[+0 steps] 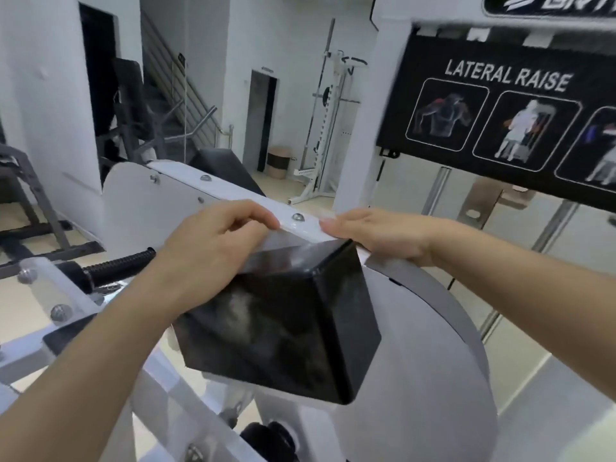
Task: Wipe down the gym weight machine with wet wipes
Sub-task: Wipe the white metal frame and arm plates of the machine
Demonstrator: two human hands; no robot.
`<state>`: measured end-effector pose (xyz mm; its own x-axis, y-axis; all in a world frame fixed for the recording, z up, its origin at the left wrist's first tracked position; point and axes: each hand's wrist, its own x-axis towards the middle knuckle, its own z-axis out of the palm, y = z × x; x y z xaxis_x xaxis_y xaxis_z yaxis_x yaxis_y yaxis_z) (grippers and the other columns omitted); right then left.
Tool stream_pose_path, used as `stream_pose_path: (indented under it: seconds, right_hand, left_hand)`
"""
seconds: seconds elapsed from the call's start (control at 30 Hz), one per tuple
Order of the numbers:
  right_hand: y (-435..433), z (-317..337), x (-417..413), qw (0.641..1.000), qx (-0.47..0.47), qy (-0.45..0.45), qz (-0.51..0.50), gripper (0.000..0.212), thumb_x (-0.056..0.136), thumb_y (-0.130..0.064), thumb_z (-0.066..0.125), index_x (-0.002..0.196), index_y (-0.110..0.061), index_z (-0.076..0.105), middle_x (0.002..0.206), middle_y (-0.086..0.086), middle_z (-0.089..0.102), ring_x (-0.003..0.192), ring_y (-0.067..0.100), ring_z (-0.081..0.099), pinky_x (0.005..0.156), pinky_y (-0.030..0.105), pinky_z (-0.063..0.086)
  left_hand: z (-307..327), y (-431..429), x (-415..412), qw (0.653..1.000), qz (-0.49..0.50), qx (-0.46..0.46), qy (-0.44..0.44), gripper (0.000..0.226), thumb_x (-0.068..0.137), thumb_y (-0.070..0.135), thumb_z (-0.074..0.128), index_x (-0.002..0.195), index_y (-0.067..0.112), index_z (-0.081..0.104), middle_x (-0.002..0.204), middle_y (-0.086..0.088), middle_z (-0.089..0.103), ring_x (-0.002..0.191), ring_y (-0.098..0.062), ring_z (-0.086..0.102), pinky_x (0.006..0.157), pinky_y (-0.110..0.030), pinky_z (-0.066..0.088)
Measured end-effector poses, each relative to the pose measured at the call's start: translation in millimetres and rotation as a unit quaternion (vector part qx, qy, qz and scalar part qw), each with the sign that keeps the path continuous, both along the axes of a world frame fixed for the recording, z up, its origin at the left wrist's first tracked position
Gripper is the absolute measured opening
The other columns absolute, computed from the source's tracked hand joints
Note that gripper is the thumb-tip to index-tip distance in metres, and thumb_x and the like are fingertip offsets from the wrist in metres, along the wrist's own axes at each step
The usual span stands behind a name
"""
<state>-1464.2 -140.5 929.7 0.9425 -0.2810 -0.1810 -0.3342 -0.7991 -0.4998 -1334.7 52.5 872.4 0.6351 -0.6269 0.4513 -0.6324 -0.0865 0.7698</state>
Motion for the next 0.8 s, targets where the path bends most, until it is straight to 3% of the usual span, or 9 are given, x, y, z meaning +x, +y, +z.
stream_pose_path:
  seconds: [0.1, 0.2, 0.27, 0.33, 0.37, 0.43, 0.53, 0.7, 0.8]
  right_hand:
    - [-8, -6, -38, 0.998, -0.026, -0.035, -0.04, 0.047, 0.099, -0.052, 0.037, 0.12, -0.017, 0.061, 0.121, -0.011, 0.061, 0.112, 0.003, 0.055, 0.102, 0.023, 0.039]
    - [-7, -31, -71, 0.981, -0.094, -0.169, 0.009, 0.034, 0.104, -0.039, 0.033, 0.109, -0.022, 0.063, 0.107, -0.008, 0.065, 0.103, 0.005, 0.058, 0.093, 0.027, 0.043]
    - [-1, -52, -89, 0.965, -0.08, -0.25, 0.022, 0.04, 0.104, -0.041, 0.029, 0.134, -0.032, 0.054, 0.137, -0.019, 0.054, 0.129, -0.008, 0.042, 0.109, 0.017, 0.031]
    - [0, -71, -104, 0.956, -0.1, -0.275, 0.029, 0.05, 0.104, -0.048, 0.027, 0.148, -0.028, 0.039, 0.155, -0.019, 0.031, 0.144, -0.01, 0.013, 0.118, 0.015, 0.01]
    - [0, -82, -109, 0.949, -0.128, -0.287, 0.029, 0.053, 0.102, -0.05, 0.028, 0.149, -0.028, 0.038, 0.156, -0.018, 0.029, 0.145, -0.009, 0.008, 0.118, 0.014, 0.007]
    - [2, -97, -113, 0.92, -0.175, -0.349, 0.001, 0.055, 0.096, -0.051, 0.036, 0.142, -0.024, 0.048, 0.15, -0.013, 0.043, 0.144, -0.004, 0.021, 0.118, 0.017, 0.017]
    - [1, -108, -114, 0.867, -0.195, -0.457, -0.019, 0.045, 0.096, -0.044, 0.049, 0.123, -0.013, 0.067, 0.127, -0.003, 0.066, 0.129, 0.007, 0.052, 0.11, 0.03, 0.038]
    - [-6, -105, -119, 0.869, -0.1, -0.484, 0.006, 0.04, 0.099, -0.033, 0.047, 0.13, -0.013, 0.061, 0.136, -0.006, 0.057, 0.132, 0.0, 0.047, 0.112, 0.025, 0.038]
    - [-11, -97, -116, 0.86, -0.045, -0.508, -0.007, 0.036, 0.096, -0.027, 0.057, 0.128, -0.014, 0.063, 0.133, -0.008, 0.06, 0.125, -0.004, 0.052, 0.107, 0.017, 0.039]
  left_hand:
    - [18, -1, -31, 0.991, 0.05, -0.025, -0.121, 0.031, 0.082, 0.043, 0.04, 0.087, 0.037, 0.07, 0.102, 0.02, 0.061, 0.098, 0.001, 0.053, 0.085, -0.023, 0.04]
    - [37, -6, -72, 0.98, 0.043, 0.031, -0.193, 0.044, 0.084, 0.047, 0.031, 0.088, 0.029, 0.07, 0.089, 0.015, 0.066, 0.087, -0.005, 0.056, 0.077, -0.03, 0.048]
    - [44, -18, -96, 0.946, 0.07, 0.116, -0.293, 0.048, 0.085, 0.047, 0.023, 0.091, 0.031, 0.068, 0.088, 0.011, 0.068, 0.085, -0.011, 0.06, 0.075, -0.035, 0.051]
    - [45, -32, -114, 0.897, 0.091, 0.169, -0.399, 0.049, 0.087, 0.044, 0.019, 0.1, 0.034, 0.065, 0.098, 0.011, 0.065, 0.091, -0.014, 0.06, 0.078, -0.032, 0.05]
    - [42, -40, -121, 0.875, 0.092, 0.201, -0.43, 0.046, 0.089, 0.041, 0.02, 0.104, 0.034, 0.063, 0.103, 0.01, 0.063, 0.094, -0.015, 0.06, 0.078, -0.033, 0.049]
    - [33, -55, -131, 0.836, 0.086, 0.263, -0.475, 0.031, 0.094, 0.035, 0.028, 0.104, 0.031, 0.058, 0.105, 0.009, 0.059, 0.096, -0.017, 0.057, 0.075, -0.032, 0.045]
    - [27, -68, -139, 0.822, 0.072, 0.315, -0.469, 0.019, 0.096, 0.029, 0.035, 0.095, 0.028, 0.054, 0.107, 0.008, 0.057, 0.099, -0.017, 0.055, 0.073, -0.03, 0.038]
    - [37, -69, -133, 0.852, 0.055, 0.298, -0.426, 0.034, 0.098, 0.028, 0.031, 0.115, 0.028, 0.06, 0.119, 0.008, 0.059, 0.109, -0.017, 0.056, 0.086, -0.036, 0.047]
    - [33, -76, -132, 0.859, 0.04, 0.285, -0.423, 0.034, 0.094, 0.029, 0.03, 0.106, 0.028, 0.062, 0.108, 0.007, 0.06, 0.101, -0.019, 0.057, 0.082, -0.041, 0.05]
